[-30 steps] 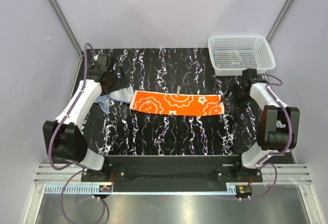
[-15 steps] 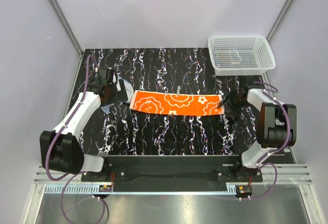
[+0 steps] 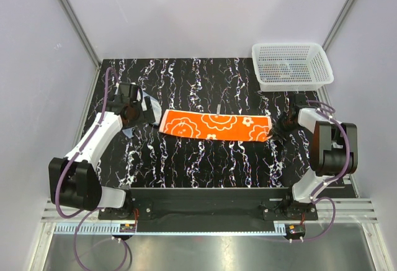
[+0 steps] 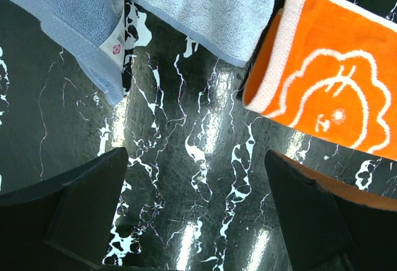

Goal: Roll the towels
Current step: Fold the towel

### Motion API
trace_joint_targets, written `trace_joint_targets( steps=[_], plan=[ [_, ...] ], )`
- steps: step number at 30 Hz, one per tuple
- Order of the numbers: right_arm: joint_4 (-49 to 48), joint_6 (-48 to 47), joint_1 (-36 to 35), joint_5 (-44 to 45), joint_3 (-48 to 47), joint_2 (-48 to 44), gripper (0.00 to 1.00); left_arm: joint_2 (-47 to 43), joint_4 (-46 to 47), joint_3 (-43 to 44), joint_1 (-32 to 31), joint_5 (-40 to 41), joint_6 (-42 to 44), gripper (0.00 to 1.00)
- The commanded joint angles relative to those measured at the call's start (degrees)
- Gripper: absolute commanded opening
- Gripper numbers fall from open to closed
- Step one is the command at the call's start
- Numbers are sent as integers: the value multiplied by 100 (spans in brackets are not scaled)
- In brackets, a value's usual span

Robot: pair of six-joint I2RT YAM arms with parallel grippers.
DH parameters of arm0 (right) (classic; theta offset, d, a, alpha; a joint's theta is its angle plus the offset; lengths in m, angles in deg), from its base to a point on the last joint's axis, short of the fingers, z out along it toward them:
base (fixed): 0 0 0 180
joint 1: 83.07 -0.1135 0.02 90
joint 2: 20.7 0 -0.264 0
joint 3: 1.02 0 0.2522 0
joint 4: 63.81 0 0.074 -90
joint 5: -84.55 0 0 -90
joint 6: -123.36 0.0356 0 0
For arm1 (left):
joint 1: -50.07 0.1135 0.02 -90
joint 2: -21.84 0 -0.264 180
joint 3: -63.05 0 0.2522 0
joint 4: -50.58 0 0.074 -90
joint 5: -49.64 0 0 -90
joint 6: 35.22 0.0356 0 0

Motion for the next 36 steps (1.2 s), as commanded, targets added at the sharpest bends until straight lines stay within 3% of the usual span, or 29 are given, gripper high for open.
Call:
trace_joint_targets(
  steps=[1,9,15,19,22,27,36],
  plan=[
    [205,-276,92,322,-115,-5,19,-162,217,-39,-10,-35,99,98],
    [1049,-804,821,1139,-370,-733,16,-136,208,-57,-265,26,117,98],
    [1682,-900,839,1737,-950,-1138,15,-101,190,-39,-467,-8,126,98],
    [1954,-1015,795,1553,-1327,-1419,16,-162,208,-30,-503,-96,117,98],
    [2095,-1015,523,1526,-1600,-1543,16,-188,208,-22,-503,-158,108,98],
    [2332,-840,-513,1553,-2223,-1236,17,-259,208,-13,-511,-237,99,98],
    [2561,-286,-2174,1632,-3312,-226,6,-355,217,-39,-503,-307,91,98]
  ],
)
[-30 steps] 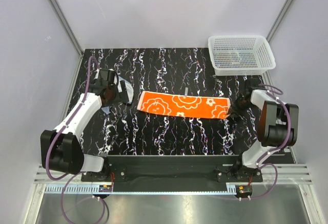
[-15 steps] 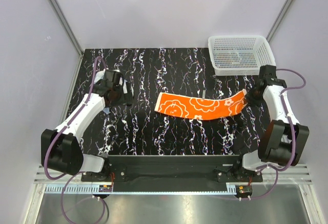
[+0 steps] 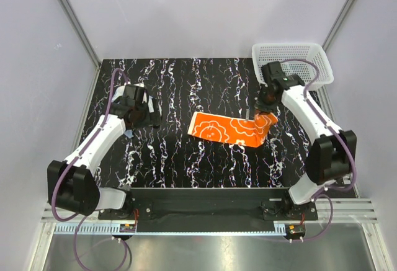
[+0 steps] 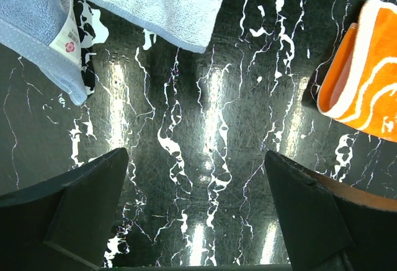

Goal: Roll the towels
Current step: Fold the towel

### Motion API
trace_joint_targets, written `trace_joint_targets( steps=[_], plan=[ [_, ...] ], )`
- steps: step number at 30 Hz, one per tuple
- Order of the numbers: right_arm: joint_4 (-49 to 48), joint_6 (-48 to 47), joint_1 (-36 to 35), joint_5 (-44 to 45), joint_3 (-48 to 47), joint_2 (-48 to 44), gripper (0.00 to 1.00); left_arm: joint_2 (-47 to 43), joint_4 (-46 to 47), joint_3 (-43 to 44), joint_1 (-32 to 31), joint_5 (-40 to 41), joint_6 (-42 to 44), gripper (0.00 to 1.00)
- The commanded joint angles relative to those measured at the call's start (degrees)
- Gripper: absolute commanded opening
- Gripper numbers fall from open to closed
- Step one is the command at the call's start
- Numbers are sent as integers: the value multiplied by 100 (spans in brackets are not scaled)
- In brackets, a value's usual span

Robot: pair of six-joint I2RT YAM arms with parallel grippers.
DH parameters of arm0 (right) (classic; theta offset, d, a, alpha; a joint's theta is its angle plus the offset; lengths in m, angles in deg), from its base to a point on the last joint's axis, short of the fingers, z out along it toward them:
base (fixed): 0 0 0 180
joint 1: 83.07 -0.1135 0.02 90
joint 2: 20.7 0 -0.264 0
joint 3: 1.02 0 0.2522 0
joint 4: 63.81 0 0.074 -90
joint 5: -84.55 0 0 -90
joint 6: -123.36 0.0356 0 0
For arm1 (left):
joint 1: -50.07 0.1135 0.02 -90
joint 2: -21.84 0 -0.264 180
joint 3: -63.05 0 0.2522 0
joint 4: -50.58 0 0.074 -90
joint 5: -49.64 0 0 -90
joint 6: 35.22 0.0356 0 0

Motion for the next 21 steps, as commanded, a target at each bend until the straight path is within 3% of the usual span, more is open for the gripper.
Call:
trace_joint_targets(
  steps=[1,5,12,21],
  plan=[
    [257,313,-603,126,-650,487,5,-205,162,13,-22,-117,71,98],
    [407,419,-1176,275,-1300,1041,0,-240,153,4,-13,-135,62,98],
    [662,445,-1887,302,-2477,1868,0,-284,144,-39,-13,-117,53,98],
    [715,76,-2416,-181,-3225,2563,0,-284,135,-31,-13,-117,44,98]
  ],
)
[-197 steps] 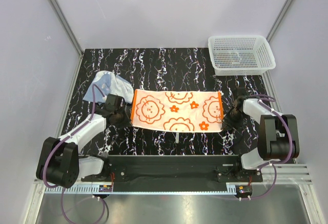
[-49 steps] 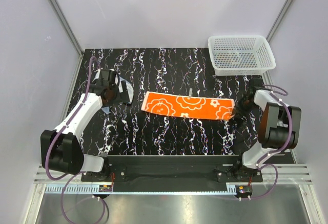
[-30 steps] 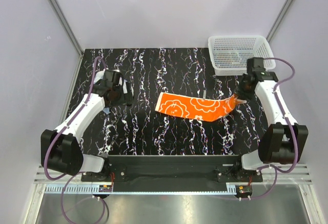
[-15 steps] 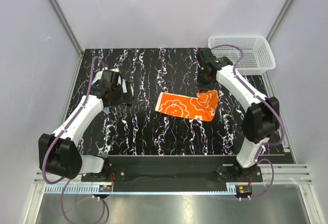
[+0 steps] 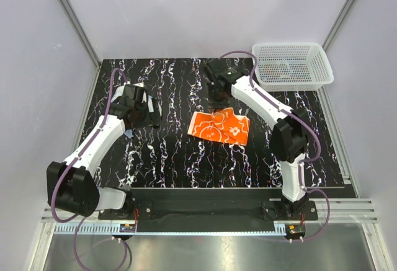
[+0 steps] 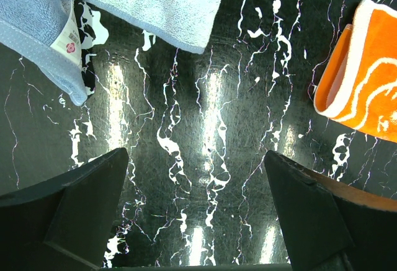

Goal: Roll the towels
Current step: Fold the towel

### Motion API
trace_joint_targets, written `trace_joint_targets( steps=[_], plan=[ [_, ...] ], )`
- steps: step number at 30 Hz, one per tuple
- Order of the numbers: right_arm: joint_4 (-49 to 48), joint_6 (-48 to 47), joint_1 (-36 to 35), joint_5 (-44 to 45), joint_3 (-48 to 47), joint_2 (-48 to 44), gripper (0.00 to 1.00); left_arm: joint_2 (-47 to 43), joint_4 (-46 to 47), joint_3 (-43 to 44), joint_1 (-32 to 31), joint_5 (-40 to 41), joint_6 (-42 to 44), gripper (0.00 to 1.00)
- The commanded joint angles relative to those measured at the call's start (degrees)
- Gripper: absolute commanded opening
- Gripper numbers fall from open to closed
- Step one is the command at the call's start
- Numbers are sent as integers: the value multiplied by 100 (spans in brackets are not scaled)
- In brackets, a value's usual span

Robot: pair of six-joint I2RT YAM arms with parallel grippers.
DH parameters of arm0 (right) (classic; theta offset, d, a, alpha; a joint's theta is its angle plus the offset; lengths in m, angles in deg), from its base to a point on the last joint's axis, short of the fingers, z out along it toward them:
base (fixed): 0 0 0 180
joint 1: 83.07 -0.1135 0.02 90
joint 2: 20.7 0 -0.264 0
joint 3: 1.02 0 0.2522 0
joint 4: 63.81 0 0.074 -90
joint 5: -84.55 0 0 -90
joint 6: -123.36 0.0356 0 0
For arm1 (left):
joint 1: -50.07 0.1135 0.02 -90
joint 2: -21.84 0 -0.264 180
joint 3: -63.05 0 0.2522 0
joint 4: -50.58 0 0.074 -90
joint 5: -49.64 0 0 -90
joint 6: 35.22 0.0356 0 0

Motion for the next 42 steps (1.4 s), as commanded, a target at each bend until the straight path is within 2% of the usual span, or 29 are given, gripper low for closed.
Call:
trace_joint_targets(
  steps=[1,12,18,20,21,22,23,29,31,36,39,42],
  plan=[
    [88,-199,-217,-210,-384,179,0,-205,138,-22,-13,-93,47,98],
    [-132,-217,-525,-544,-560,723,0,-170,120,-31,-13,-85,47,98],
    [-386,-182,-657,-702,-684,1137,7,-161,111,-39,-13,-67,47,98],
    [-492,-138,-666,-764,-675,1286,15,-152,111,-39,-13,-67,55,98],
    [-519,-129,-675,-764,-692,1382,22,-144,111,-31,-13,-58,55,98],
    [-545,-112,-675,-746,-675,1418,31,-126,111,-39,-13,-49,55,98],
    [-571,-94,-675,-703,-631,1444,46,-126,103,-39,-13,-41,55,98],
    [-853,-103,-666,-597,-534,1313,69,-73,103,-66,-13,21,55,98],
    [-941,-120,-675,-519,-569,1077,82,-47,102,-66,-13,47,55,98],
    [-809,-357,-649,193,-649,305,98,-3,146,-83,-22,74,82,98],
    [-809,-367,-517,466,-193,-319,100,-29,225,-110,-39,74,126,95],
    [-993,-34,-122,607,878,-1179,100,-82,348,-154,-118,-14,179,89]
  ],
)
